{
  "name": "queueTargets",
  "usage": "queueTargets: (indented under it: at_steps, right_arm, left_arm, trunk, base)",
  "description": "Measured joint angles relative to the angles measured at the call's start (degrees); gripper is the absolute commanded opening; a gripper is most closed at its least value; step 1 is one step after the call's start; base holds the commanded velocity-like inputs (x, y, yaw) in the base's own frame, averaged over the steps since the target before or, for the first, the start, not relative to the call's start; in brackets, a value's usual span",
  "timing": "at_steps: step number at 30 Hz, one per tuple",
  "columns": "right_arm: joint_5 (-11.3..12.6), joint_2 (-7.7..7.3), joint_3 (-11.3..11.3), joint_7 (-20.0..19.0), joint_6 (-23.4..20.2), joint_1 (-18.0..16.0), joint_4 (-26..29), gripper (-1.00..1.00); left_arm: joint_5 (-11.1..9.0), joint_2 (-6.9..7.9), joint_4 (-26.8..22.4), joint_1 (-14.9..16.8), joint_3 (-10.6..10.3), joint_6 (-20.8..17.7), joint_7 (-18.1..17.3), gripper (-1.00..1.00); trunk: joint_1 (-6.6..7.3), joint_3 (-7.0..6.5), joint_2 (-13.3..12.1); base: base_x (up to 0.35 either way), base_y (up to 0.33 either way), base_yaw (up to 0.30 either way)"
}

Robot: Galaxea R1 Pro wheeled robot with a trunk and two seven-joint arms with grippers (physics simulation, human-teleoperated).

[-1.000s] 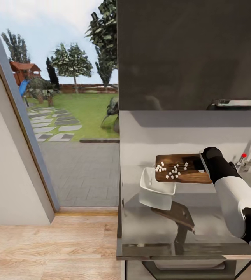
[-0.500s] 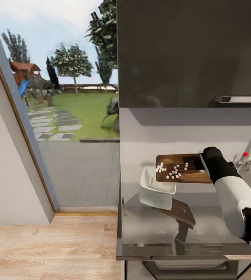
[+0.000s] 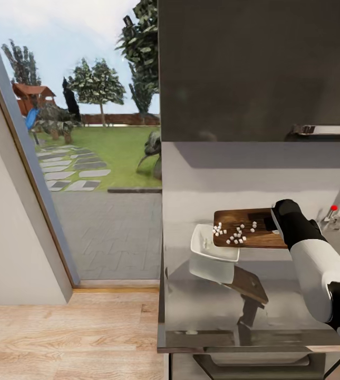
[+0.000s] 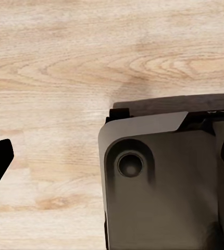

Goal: In the kitchen, take the Vidalia onion out of the sink, dice it on the chopping board with the paring knife, put the diced onion into the bowl on the countertop, then place both the paring knife and the chopping board into the sink.

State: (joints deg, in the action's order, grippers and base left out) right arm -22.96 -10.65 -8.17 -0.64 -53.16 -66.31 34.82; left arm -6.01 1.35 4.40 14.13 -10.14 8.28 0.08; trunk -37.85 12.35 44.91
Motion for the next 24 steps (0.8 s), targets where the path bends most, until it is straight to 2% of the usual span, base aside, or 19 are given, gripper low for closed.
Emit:
queueTargets:
  at_steps: [24]
  right_arm:
    - [0.0, 0.01, 0.0, 0.1, 0.0, 0.0, 0.0, -1.00]
  left_arm:
    - [0.0, -0.07, 0.0, 0.0, 0.0, 0.0, 0.0, 1.00]
  trunk:
    - [0.00, 0.00, 0.0]
  base:
    - [0.040, 0.038, 0.000]
